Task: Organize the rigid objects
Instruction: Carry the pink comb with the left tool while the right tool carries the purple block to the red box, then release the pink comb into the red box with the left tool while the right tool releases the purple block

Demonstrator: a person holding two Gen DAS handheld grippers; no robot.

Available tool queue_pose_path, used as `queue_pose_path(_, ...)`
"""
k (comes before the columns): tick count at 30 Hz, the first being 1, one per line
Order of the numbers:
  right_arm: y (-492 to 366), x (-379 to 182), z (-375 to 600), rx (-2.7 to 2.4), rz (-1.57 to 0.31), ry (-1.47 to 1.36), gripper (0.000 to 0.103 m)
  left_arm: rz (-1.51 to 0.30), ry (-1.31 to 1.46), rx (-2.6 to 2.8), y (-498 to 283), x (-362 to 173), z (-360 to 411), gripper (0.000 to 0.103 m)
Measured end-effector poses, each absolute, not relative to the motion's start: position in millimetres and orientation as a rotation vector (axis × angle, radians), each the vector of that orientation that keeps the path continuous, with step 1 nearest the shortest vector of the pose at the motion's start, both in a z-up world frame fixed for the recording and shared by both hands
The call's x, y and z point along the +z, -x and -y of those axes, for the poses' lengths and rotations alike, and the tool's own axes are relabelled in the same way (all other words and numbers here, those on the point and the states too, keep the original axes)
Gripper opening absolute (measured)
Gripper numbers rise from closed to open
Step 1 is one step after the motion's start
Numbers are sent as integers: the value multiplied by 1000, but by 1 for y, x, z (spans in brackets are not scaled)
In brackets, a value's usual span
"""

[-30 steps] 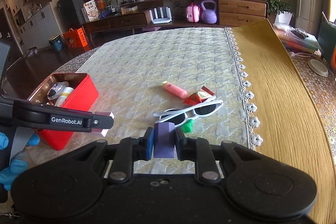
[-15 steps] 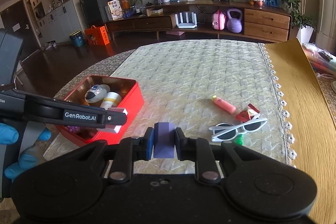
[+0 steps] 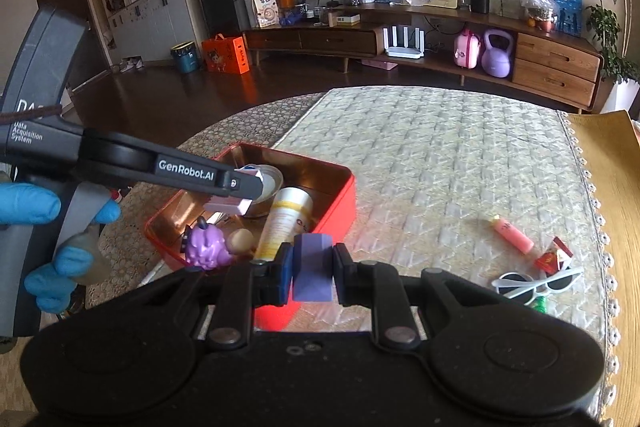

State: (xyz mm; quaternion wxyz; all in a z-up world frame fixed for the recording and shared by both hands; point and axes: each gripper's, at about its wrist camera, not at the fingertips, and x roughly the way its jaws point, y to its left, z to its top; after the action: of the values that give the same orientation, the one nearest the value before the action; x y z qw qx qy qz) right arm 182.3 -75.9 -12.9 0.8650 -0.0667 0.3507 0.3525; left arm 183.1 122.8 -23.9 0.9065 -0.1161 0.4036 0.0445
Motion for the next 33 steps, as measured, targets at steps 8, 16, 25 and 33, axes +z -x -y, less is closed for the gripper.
queue_pose_path(8,-186,-25,32,785,-773,158,20,-839,260,140,-201,-35,-157,44)
queue_pose_path(16,-196,-44,-13,824,-794,220,20,-858,252,147,-227,-49,-169,44)
queue_pose_path(25,-199,-65,-38,832,-803,282,20,-868,202,123,-251,-60,-166,44)
queue_pose_path(33,-197,-75,-46,834,-809,304,20,-907,178,114,-260,-78,-162,45)
